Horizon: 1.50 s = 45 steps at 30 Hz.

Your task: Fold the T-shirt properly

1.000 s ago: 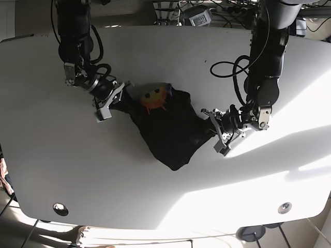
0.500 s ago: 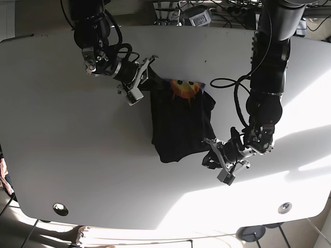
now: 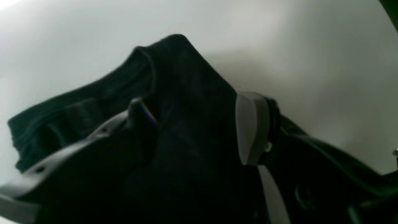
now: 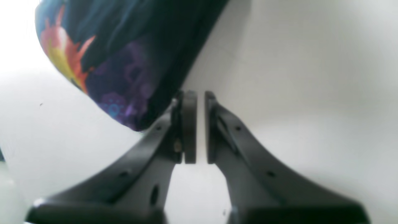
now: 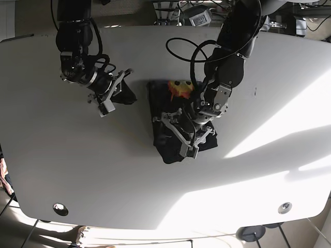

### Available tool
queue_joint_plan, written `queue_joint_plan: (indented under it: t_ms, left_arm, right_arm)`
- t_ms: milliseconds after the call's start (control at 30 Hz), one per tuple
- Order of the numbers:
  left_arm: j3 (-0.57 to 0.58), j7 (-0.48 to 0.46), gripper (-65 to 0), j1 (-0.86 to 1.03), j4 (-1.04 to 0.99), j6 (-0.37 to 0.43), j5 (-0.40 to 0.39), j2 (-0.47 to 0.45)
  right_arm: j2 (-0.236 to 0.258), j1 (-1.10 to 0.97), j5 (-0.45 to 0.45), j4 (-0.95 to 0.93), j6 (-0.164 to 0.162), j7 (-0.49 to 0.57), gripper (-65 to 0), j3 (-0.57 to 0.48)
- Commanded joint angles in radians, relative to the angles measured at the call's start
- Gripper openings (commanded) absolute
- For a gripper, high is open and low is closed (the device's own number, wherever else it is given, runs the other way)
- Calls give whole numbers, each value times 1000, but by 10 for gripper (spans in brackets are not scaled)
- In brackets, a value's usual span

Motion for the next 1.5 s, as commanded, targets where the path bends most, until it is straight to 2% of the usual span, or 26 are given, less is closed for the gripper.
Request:
queue_joint_plan:
  t_ms: [33,100,167,267,333,367,433,567,600,633,767,867,900,1000,1100,1267,1367,1500]
  left_arm:
    - [57,-45,-286,-20,-13,72,0,-3]
    - [93,-115,-285,17,-73,129,0,-23]
    - [96,-157,-285,35,-151,130,-2,-44]
    - [97,-166,-285,52,-252,129,-2,-96]
    - [96,-166,-286,52,-277,44,-2,-179]
    - [88,-166,-286,54,-277,-28,-10,-253]
    - [73,-166,-289,54,-280,-120,-11,-353]
    - [-55,-165,-289,98,-280,-152,-10,-495]
    - [-85,-165,-289,103,-283,-200,-3,-524]
    - [-127,-165,-289,106,-308,-290,-2,-567]
    - [-277,-166,-289,111,-481,-510,3,-656]
    - [-351,-175,-289,109,-593,-629,79,-713]
    - [-403,-194,-290,109,-634,-683,138,-724]
    - [-510,-289,-290,112,-720,-764,277,-761]
    - [-575,-349,-290,115,-756,-801,348,-808]
    - [-581,-372,-290,115,-750,-845,345,-891]
    - [-581,-401,-290,109,-746,-845,343,-902]
    - [-584,-399,-290,115,-585,-845,343,-902]
  right_arm:
    - [7,26,21,18,10,23,-607,21]
    - [7,28,21,18,10,23,-607,45]
    - [7,31,21,17,10,23,-607,52]
    - [10,31,21,21,10,23,-607,52]
    - [22,29,23,21,10,23,-607,52]
    - [24,28,23,21,10,23,-607,52]
    - [22,29,23,21,10,23,-607,52]
    - [21,32,23,23,10,23,-607,52]
    - [21,32,23,23,10,23,-607,52]
    - [21,34,23,23,10,23,-607,52]
    - [21,34,23,23,10,23,-607,52]
    - [25,29,23,40,10,23,-607,52]
    - [25,26,23,47,10,23,-607,52]
    - [25,26,21,67,10,23,-607,52]
    - [27,26,18,67,10,23,-607,52]
    - [30,17,14,69,10,25,-607,52]
    - [30,-1,14,81,10,29,-607,52]
    - [30,-25,1,104,10,29,-607,52]
